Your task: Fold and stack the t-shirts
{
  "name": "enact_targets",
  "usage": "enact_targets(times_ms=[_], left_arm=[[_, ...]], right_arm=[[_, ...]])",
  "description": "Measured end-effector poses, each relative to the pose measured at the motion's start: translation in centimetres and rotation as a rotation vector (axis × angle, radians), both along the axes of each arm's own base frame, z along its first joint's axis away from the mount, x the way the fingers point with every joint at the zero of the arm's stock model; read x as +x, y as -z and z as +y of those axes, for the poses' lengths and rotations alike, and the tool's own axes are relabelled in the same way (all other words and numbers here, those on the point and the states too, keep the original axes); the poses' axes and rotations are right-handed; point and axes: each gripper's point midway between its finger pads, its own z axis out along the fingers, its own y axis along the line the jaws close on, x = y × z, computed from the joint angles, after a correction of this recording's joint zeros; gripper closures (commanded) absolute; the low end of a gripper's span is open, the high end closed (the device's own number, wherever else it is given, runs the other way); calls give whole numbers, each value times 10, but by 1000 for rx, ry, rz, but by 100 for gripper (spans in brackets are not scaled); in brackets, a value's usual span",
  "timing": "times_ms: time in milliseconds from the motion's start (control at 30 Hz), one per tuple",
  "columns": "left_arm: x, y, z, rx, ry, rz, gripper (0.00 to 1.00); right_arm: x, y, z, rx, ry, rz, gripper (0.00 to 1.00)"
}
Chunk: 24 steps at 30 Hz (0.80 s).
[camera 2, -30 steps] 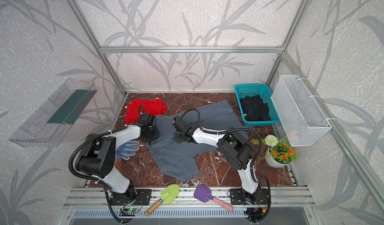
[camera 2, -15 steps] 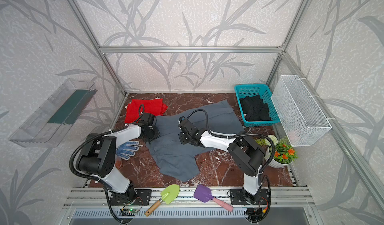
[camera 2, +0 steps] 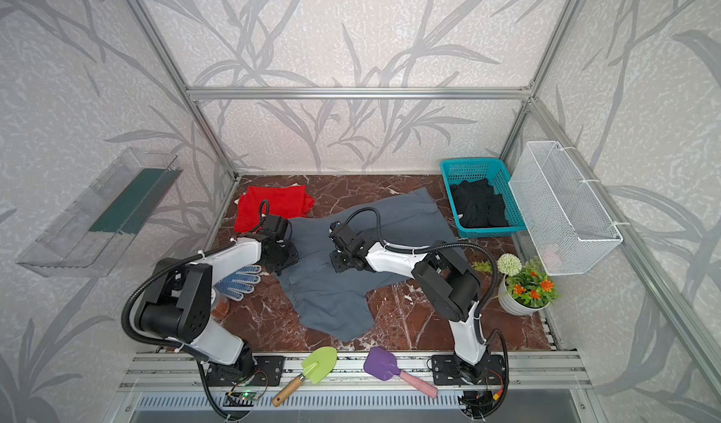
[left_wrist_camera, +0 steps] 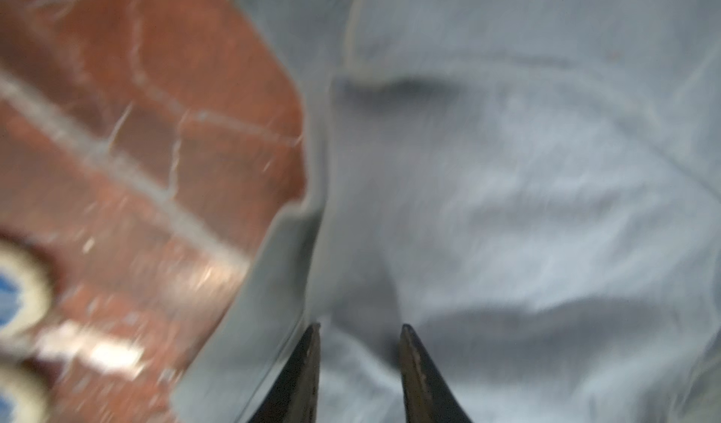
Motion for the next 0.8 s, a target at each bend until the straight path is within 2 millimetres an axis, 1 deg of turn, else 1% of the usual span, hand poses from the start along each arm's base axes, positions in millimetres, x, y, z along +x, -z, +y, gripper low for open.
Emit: enact_targets(times_ms=[100, 167, 233, 300, 400, 500, 567, 667, 800], left_arm=[[-9, -18, 6, 20, -7, -28, 61], [-7, -30, 12, 35, -15, -53, 59], [1, -38, 19, 51, -29, -68, 57], [15, -47, 28, 63, -51, -84, 56], [46, -62, 39, 78, -77, -127, 56], [76, -75, 50, 84, -108, -171, 56], [93, -77, 56, 84, -124, -188, 57], [110, -70, 61, 81, -138, -184, 58], [119, -54, 62, 75, -143, -154, 58]], right_arm=[[-3, 11, -6, -42, 4, 33, 70], [-6, 19, -12, -78, 8, 60, 70], [-8, 27, -21, -114, 23, 87, 71], [-7, 29, -28, -131, 40, 99, 71], [-5, 29, -37, -133, 65, 109, 71], [-10, 28, -54, -142, 87, 123, 70], [-12, 25, -66, -150, 102, 132, 70], [-7, 15, -75, -134, 121, 133, 70], [5, -3, -85, -90, 149, 122, 70]])
